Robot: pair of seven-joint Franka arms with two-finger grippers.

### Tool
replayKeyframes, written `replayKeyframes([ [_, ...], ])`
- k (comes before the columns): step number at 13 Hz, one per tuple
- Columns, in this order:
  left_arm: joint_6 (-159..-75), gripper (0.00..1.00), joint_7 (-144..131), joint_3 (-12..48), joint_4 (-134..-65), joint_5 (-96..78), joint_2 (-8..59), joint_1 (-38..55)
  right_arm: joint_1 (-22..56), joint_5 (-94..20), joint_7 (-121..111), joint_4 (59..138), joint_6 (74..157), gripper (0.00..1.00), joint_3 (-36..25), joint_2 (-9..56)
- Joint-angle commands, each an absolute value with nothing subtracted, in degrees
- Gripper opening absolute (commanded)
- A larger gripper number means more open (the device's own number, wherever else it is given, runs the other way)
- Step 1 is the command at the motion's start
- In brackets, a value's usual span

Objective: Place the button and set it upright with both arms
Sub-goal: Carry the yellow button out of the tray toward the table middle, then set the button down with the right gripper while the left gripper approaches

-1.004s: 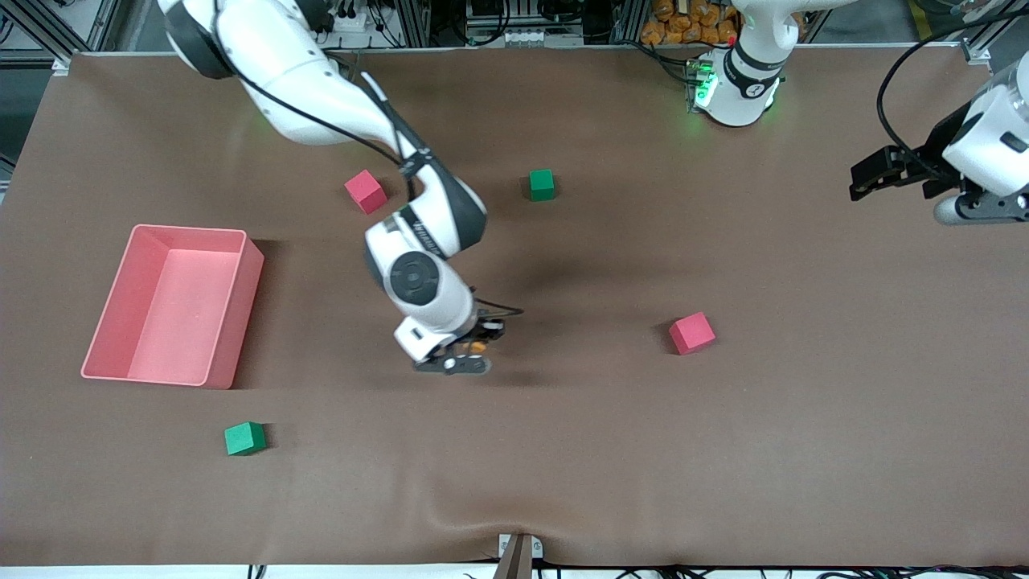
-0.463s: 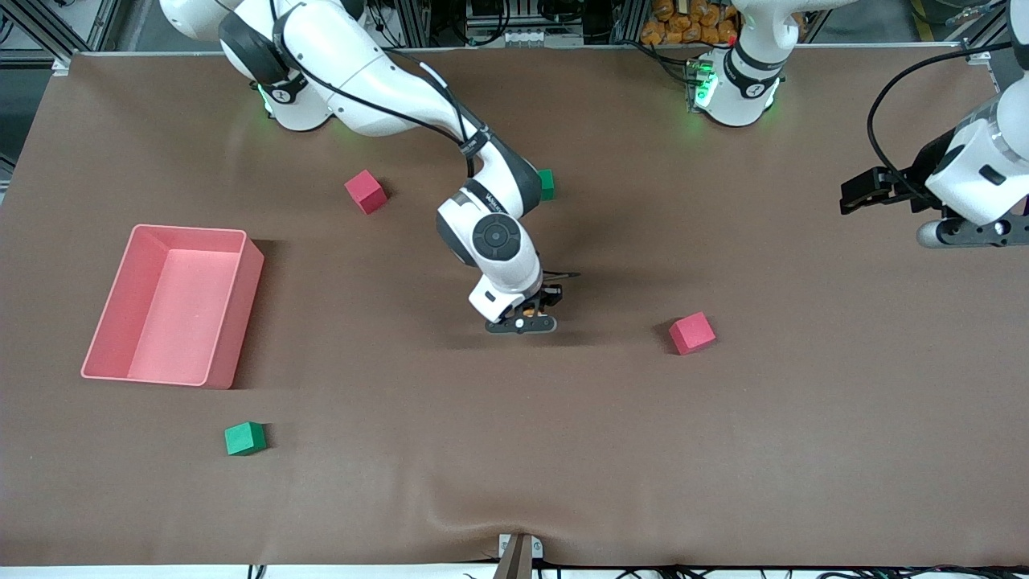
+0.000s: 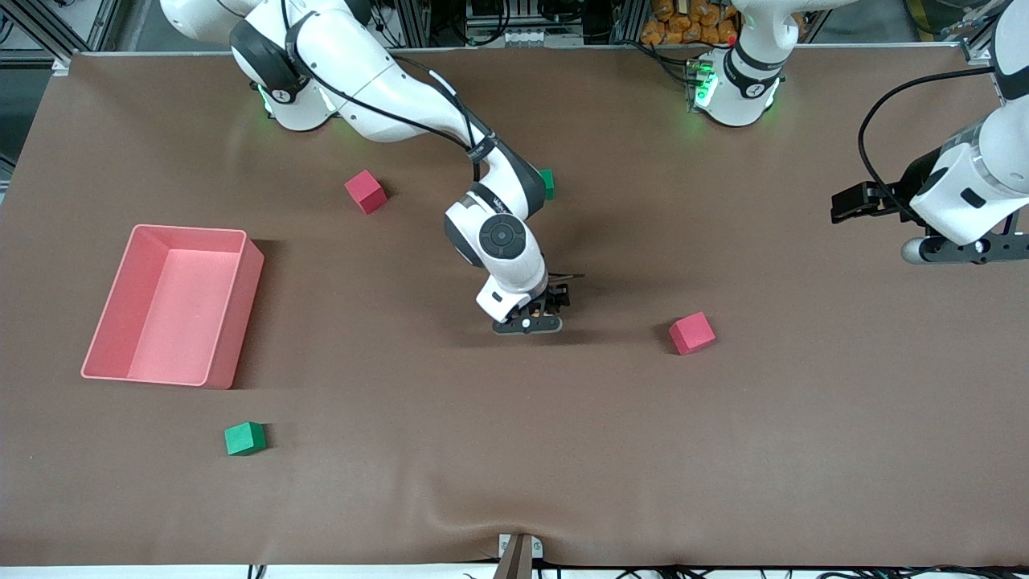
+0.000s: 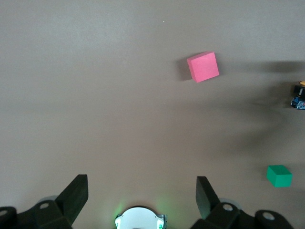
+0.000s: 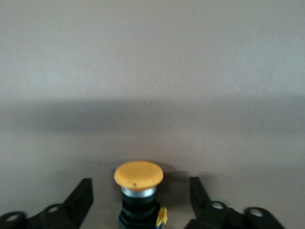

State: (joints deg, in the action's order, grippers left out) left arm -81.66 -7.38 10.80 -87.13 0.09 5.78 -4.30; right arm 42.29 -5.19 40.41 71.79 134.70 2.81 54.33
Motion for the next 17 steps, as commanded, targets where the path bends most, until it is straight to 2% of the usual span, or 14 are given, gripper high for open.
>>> replayKeyframes([
  [1,-80.86,1.0,-7.21,11.07,-86.49,0.88,6.33,-3.69,38.86,-4.49,41.31,70.75,128.27,1.0,2.03,50.11],
  [4,-80.51,1.0,-7.29,11.34,-86.31,0.97,8.87,-0.72,29.13,-4.92,39.82,65.85,119.21,1.0,2.45,47.99],
  [7,-80.68,1.0,-9.83,11.43,-85.87,0.18,13.52,4.03,15.52,-5.1,34.14,65.65,111.04,1.0,6.75,41.16],
  [10,-81.65,1.0,-17.73,11.43,-83.86,0.7,18.7,10.26,3.63,-4.22,28.4,65.65,98.65,1.0,10.11,34.83],
  [12,-82.61,1.0,-19.5,11.42,-80.96,0.7,23.53,13.52,0.45,0.33,21.4,65.65,94.5,1.0,10.19,28.95],
  [14,-86.72,1.0,-22.22,11.51,-79.63,-0.17,27.84,15.81,-2.1,-0.43,18.37,65.83,86.97,1.0,10.28,23.76],
  [16,-92.17,1.0,-26.26,11.43,-79.45,-0.35,31.45,19.58,-1.58,-0.18,20.98,68.88,85.26,1.0,8.8,17.78],
  [17,-94.37,1.0,-28.28,11.51,-78.76,-1.4,33.38,20.9,-1.41,-0.7,21.18,72.82,86.3,1.0,7.14,13.84],
])
